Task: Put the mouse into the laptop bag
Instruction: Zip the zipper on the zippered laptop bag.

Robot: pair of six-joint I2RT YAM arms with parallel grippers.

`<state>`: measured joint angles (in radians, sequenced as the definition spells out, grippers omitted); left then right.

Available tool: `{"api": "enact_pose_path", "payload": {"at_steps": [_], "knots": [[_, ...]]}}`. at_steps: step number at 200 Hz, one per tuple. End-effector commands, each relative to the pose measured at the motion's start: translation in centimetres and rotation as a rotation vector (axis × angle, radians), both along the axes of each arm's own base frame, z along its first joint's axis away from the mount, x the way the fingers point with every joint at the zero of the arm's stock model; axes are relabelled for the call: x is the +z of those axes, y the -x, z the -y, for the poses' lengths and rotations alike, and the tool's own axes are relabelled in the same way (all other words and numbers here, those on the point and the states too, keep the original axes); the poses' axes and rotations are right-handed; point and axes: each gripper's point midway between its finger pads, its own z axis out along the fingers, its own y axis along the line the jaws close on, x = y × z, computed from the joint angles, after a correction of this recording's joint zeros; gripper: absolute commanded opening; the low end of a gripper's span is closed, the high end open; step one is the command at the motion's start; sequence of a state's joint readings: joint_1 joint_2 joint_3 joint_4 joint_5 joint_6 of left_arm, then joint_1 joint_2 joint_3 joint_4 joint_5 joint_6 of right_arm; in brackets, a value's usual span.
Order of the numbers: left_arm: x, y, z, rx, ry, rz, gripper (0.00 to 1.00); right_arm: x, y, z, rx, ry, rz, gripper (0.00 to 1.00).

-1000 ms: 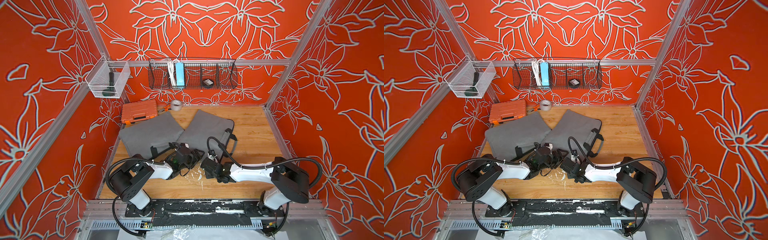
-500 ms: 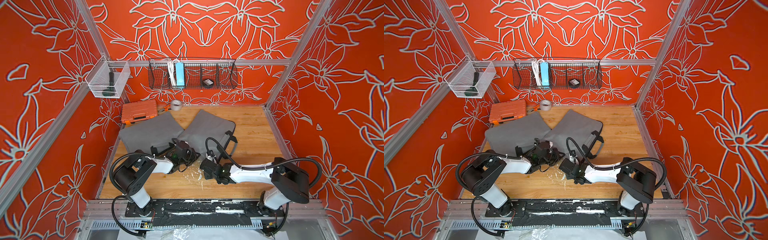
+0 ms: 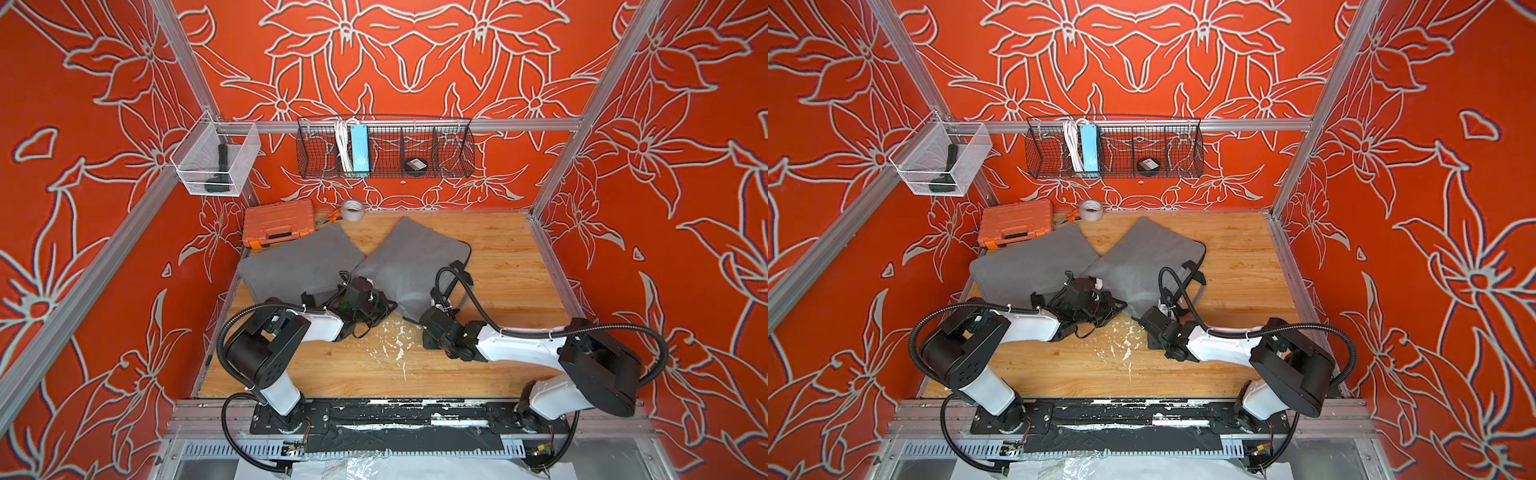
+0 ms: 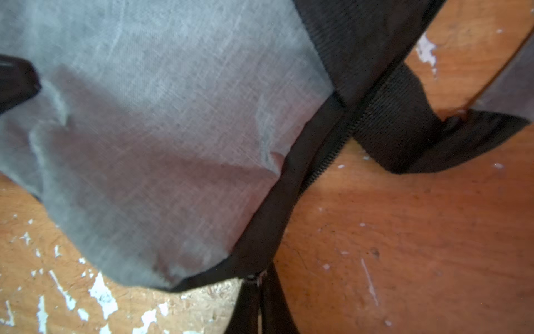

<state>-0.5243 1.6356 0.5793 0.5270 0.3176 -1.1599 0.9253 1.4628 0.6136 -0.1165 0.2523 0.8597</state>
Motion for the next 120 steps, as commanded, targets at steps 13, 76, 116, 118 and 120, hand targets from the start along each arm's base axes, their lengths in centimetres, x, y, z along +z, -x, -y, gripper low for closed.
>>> {"api": "enact_pose_path", "payload": {"at_steps": [13,76,116,118,120], "knots": [[-0.7,-0.7,-4.6,0.205,-0.051,-0.02,0.31,-0.4,1.1,0.2,0.093,0.028,-0.019,0.0],[1.6,6.5,-2.2,0.186,0.057,-0.091,0.77,2.2,2.4,-5.5,0.333,-0.081,0.074,0.0],[2.5,8.8,-2.1,0.177,0.157,-0.082,0.8,3.0,4.1,-7.6,0.423,-0.101,0.114,0.0],[2.5,8.8,-2.1,0.177,0.158,-0.083,0.8,3.0,4.2,-7.7,0.425,-0.101,0.113,0.0],[2.5,8.8,-2.1,0.177,0.16,-0.083,0.8,3.0,4.2,-7.7,0.429,-0.102,0.113,0.0]]}}
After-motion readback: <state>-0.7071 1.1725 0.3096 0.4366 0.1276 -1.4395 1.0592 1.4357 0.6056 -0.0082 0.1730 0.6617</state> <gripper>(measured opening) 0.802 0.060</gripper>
